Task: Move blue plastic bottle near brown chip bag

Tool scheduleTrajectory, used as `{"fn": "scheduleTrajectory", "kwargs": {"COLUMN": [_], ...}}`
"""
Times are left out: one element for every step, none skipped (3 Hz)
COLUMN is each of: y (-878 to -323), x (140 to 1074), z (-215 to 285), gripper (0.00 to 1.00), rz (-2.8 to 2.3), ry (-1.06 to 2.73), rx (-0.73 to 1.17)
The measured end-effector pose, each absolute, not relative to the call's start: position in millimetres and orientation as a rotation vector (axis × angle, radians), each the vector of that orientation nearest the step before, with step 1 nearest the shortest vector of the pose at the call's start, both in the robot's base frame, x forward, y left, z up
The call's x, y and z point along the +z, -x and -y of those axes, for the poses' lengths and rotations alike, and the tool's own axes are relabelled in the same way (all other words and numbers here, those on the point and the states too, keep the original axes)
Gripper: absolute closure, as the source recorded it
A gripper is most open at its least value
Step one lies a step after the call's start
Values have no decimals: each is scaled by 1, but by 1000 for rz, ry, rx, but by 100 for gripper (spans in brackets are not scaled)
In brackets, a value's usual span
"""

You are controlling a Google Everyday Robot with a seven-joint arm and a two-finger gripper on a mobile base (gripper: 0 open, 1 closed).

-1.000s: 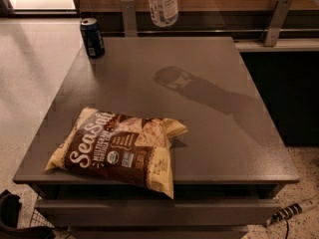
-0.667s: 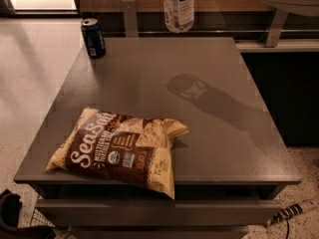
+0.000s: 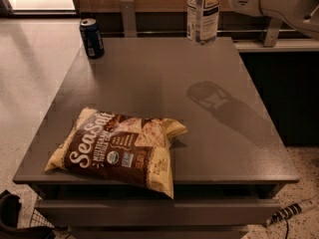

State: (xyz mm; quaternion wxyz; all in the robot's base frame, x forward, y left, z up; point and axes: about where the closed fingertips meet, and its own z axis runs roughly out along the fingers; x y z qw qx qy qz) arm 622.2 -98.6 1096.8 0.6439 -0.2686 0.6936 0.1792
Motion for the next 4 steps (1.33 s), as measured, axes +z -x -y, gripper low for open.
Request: {"fn": "scheduleTrajectory", "kwargs": {"y": [-596,-581,-567,-548], "x": [1059,1028,983,932], "z": [121,128,134,140], "gripper": [100,100,100,100], "rz": [-1626,-1666,-1697,-1659], "ry": [532,508,509,571], "rx": [398,398,387,362]}}
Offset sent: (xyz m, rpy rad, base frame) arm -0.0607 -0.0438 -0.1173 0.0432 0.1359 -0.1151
